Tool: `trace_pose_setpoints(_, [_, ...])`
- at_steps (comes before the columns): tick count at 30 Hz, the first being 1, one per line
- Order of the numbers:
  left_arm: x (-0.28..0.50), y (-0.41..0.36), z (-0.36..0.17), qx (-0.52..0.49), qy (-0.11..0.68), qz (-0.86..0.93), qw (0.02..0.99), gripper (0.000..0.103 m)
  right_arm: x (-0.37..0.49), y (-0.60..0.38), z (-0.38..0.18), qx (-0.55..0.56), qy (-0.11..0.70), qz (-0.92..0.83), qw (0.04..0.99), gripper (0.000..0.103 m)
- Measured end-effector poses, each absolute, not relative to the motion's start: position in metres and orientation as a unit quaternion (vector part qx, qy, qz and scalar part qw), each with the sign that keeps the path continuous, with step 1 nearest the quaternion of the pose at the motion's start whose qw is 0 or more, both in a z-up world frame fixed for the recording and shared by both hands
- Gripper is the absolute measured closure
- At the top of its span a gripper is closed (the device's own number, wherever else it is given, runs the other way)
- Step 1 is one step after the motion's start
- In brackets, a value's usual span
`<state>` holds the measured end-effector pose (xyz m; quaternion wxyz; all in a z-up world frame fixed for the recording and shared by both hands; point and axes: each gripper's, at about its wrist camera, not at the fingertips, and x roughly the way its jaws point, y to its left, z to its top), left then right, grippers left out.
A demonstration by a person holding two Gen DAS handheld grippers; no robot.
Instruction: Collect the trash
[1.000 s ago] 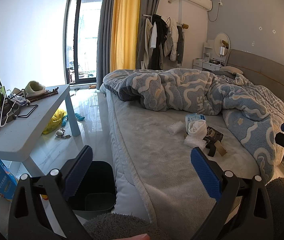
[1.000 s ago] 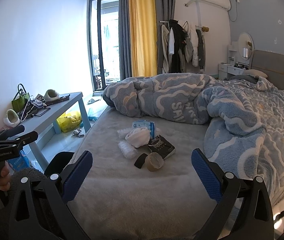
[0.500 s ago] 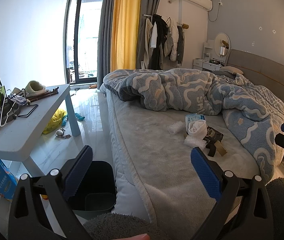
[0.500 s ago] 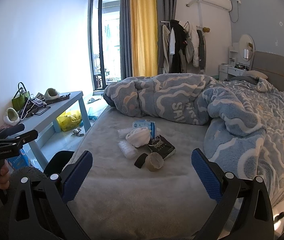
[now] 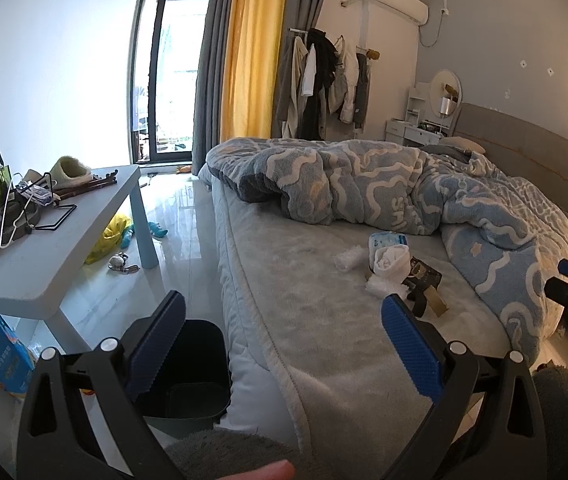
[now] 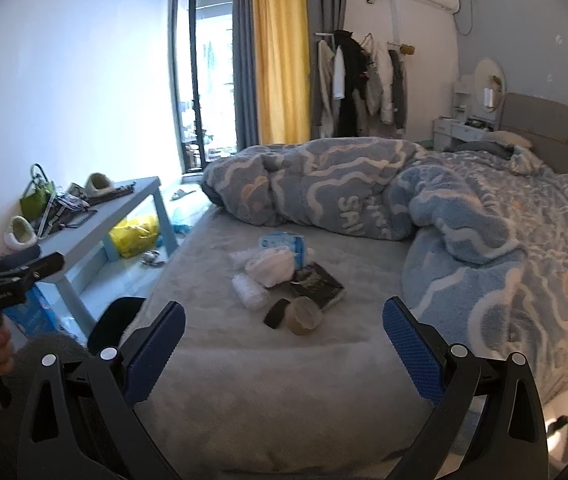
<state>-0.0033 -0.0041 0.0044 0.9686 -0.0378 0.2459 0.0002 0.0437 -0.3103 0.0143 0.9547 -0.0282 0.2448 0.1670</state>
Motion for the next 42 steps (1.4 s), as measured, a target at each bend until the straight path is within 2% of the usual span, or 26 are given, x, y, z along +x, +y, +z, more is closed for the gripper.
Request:
trace_pose_setpoints(7, [-0.009, -0.007, 0.015, -0.024, 0.245, -0.017, 0.969, 0.003, 0.038, -0.302, 0.015, -0.034, 0.234, 0.157, 0.959, 0.003])
trace_pose_setpoints(21, [0.008, -0.016, 0.000, -0.015, 0.277, -0.075, 0.958, 0.004, 0.070, -0.284, -0.024, -0.004, 0.306, 0.144, 0.941, 0.003])
trace_pose_setpoints(24, [0.016, -0.017, -0.005, -0.013, 0.286, -0.082, 0.955, 0.004, 0.086, -0.282, -0.032, 0.006, 0.320, 0.156, 0.935, 0.010])
trace_pose_setpoints(28, [0.037, -0.022, -0.016, 0.003, 0.296, -0.095, 0.950, 0.005, 0.108, -0.282, -0.046, 0.024, 0.325, 0.180, 0.928, 0.012])
trace_pose_setpoints(30, [0.047, -0.027, -0.020, 0.007, 0.299, -0.107, 0.948, 0.007, 0.123, -0.282, -0.057, 0.028, 0.343, 0.182, 0.921, 0.019])
trace_pose_setpoints(32, [0.057, -0.034, -0.025, 0.012, 0.301, -0.123, 0.946, 0.014, 0.133, -0.284, -0.067, 0.035, 0.353, 0.181, 0.917, 0.021])
trace_pose_setpoints(34, [0.071, -0.040, -0.030, 0.012, 0.311, -0.138, 0.940, 0.017, 0.147, -0.288, -0.078, 0.048, 0.367, 0.177, 0.912, 0.023])
trace_pose_setpoints(39, [0.093, -0.055, -0.035, 0.021, 0.316, -0.168, 0.934, 0.019, 0.172, -0.299, -0.097, 0.097, 0.384, 0.179, 0.900, 0.027])
trace_pose_setpoints(42, [0.109, -0.064, -0.042, 0.018, 0.328, -0.189, 0.926, 0.030, 0.184, -0.305, -0.109, 0.131, 0.397, 0.180, 0.890, 0.030])
